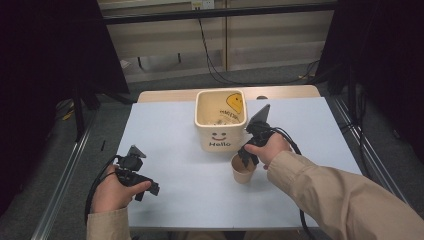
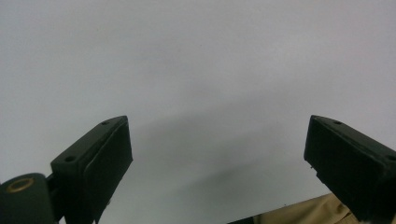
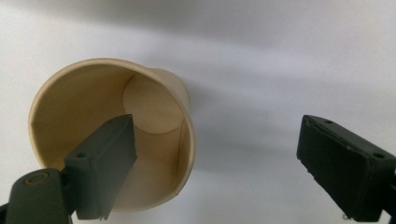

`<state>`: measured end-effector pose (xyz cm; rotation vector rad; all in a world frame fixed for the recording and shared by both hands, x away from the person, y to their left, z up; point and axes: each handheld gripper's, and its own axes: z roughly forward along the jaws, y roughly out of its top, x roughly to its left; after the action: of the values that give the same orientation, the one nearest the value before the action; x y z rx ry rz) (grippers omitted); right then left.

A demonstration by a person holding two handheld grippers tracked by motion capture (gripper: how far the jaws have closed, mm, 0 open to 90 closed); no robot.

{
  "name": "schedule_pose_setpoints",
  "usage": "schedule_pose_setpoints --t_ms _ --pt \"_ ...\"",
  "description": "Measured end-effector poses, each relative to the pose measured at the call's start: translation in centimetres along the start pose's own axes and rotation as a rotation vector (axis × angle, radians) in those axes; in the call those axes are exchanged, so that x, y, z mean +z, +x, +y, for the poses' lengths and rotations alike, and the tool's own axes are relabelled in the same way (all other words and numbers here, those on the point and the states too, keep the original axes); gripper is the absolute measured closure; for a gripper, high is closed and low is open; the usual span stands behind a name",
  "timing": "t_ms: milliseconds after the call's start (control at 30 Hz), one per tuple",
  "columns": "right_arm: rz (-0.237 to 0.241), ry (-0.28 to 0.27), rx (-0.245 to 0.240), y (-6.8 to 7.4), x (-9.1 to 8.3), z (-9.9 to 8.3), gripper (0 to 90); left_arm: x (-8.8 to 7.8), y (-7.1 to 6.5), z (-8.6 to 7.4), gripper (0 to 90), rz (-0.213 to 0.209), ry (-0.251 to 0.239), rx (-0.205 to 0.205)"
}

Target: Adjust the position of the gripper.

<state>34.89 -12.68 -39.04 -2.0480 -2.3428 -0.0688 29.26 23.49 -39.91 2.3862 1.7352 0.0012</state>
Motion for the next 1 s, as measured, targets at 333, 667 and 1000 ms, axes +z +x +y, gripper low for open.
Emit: schedule_pose_setpoints --t_ms 333,667,1000 --pt "0.007 0.005 -0.004 0.2 -0.9 0.0 11.9 0.0 -0.1 0.1 7.5 -0.007 0.001 0.004" --pt "0.026 0.024 0.009 -0.1 -3.5 0.2 11.4 0.2 -0.2 0.2 7.5 -0.004 0.002 0.002" --pt "0.032 0.017 -0.005 -0.1 -6.8 0.6 10.3 0.2 -0.2 0.3 7.5 -0.008 0.008 0.01"
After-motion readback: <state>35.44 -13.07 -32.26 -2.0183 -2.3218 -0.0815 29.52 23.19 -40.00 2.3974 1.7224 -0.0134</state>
